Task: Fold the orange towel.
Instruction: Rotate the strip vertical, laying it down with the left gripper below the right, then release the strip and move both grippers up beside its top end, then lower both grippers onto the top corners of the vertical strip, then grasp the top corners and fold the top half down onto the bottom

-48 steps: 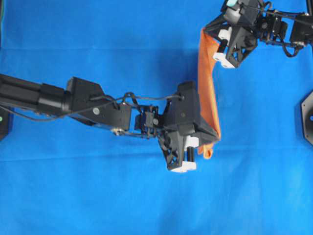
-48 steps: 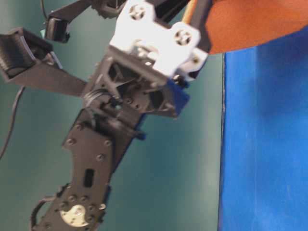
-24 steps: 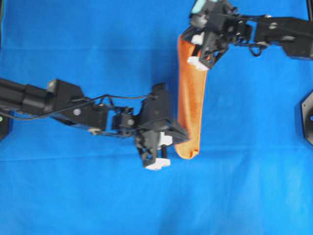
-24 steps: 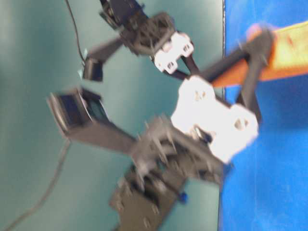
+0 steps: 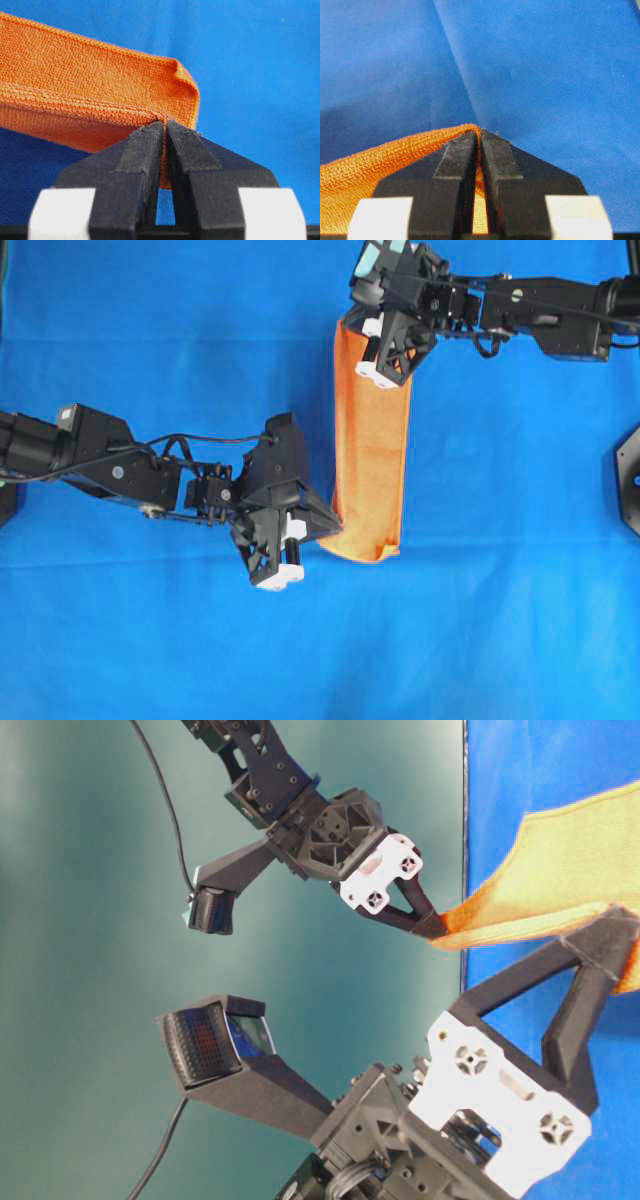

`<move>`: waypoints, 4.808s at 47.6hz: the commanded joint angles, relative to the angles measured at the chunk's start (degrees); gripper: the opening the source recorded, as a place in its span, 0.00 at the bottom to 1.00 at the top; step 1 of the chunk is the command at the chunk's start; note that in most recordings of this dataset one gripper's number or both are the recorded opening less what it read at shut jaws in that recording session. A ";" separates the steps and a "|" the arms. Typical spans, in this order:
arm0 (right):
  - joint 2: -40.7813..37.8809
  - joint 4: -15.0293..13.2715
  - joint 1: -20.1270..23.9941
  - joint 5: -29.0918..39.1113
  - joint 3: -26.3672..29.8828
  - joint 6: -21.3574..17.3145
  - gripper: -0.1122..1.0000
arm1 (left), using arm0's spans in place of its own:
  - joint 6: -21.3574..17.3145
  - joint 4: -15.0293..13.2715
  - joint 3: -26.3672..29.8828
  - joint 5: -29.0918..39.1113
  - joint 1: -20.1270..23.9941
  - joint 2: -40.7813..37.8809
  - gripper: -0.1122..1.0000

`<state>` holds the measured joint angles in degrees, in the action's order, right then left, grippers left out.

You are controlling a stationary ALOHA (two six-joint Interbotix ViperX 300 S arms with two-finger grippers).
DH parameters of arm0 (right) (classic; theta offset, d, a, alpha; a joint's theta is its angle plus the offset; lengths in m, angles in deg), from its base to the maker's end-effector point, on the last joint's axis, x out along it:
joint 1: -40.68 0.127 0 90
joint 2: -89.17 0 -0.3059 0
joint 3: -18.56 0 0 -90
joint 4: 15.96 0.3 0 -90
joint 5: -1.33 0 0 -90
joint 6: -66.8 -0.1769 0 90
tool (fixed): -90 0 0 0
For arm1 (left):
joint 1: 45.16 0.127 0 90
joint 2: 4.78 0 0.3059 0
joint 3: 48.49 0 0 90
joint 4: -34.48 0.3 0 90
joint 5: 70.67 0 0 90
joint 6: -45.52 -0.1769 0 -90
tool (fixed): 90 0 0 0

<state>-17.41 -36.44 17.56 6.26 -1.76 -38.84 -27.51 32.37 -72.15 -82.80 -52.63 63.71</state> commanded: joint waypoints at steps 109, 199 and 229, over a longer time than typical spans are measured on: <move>23.03 -3.52 -2.46 -17.31 -23.12 -8.26 0.63 | -13.01 0.44 -13.45 -12.92 25.75 17.14 0.78; -0.70 -6.06 -8.35 -18.46 -12.57 -8.09 0.15 | -18.11 0.53 1.58 -7.56 32.52 -7.47 0.12; 6.24 -5.98 -5.01 -16.88 -14.94 -8.88 0.15 | -20.13 0.53 -0.70 -2.90 30.41 -0.26 0.12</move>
<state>-13.64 -42.50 11.50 -10.53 -16.35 -47.63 -47.55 32.90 -72.68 -85.61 -21.52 61.07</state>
